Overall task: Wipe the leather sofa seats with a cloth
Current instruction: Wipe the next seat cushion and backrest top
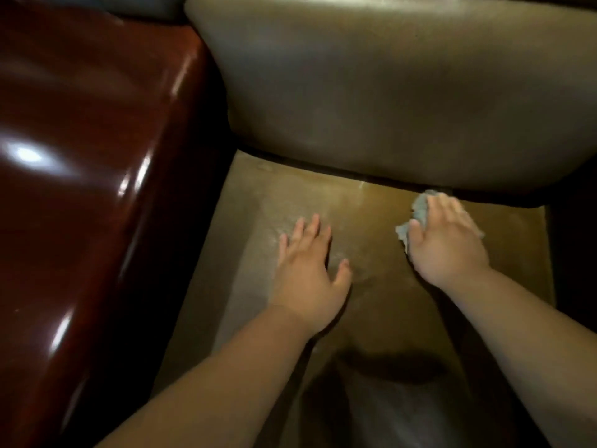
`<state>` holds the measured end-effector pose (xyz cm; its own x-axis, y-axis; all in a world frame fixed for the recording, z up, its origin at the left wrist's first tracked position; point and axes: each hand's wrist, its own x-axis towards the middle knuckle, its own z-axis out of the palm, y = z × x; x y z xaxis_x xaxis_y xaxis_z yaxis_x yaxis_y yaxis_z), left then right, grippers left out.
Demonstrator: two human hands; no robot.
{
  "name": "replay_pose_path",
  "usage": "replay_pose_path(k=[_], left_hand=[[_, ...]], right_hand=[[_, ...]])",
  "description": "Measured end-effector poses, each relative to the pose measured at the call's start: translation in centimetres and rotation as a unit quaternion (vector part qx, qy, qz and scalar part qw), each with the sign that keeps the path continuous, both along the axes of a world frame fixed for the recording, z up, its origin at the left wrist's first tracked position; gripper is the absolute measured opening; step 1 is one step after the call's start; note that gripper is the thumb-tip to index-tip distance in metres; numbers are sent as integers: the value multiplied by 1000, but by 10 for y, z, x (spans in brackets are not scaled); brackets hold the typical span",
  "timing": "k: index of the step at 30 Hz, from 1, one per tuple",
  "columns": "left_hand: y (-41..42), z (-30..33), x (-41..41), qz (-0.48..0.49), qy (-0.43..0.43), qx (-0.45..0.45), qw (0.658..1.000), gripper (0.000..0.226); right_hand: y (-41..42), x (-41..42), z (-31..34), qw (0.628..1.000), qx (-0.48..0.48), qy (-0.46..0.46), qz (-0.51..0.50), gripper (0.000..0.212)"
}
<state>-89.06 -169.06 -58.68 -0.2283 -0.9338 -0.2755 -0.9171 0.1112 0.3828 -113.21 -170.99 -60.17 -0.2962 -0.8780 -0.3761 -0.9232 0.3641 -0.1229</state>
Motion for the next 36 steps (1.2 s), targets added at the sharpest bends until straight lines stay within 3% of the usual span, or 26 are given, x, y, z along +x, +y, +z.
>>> replay_pose_path(k=[3, 6, 9, 13, 17, 18, 21, 23, 27, 30, 32, 36], left_hand=[[-3, -8, 73, 83, -32, -73, 993, 65], [10, -29, 103, 143, -21, -55, 988, 74], [13, -39, 99, 126, -18, -69, 989, 77], [11, -45, 102, 139, -20, -86, 986, 77], [14, -57, 98, 140, -31, -121, 982, 78], [14, -59, 98, 139, -36, -122, 982, 78], [16, -59, 100, 138, -62, -111, 982, 78], [15, -58, 100, 136, -63, -111, 982, 78], [15, -62, 100, 151, -48, -122, 980, 81], [17, -65, 99, 148, -54, -128, 979, 81], [17, -64, 99, 148, -55, -127, 979, 82], [17, -60, 98, 145, -56, -118, 981, 81]], right_hand=[[-49, 76, -13, 999, -26, 16, -42, 58], [-52, 127, -16, 992, -79, -41, 92, 57], [-28, 99, -2, 967, -58, -84, 231, 66], [-34, 55, -4, 993, -22, -37, 108, 65], [-69, 130, -21, 999, -45, 4, 11, 58], [-70, 150, -20, 998, -60, -10, 36, 59], [-44, 182, -5, 960, -64, -79, 260, 66], [-30, 165, 5, 940, -41, -101, 324, 69], [-50, 115, -6, 973, -45, -29, 225, 73], [-83, 147, -25, 989, -60, -7, 135, 68], [-85, 178, -27, 989, -66, -25, 127, 74], [-43, 170, -4, 933, -51, -91, 343, 77]])
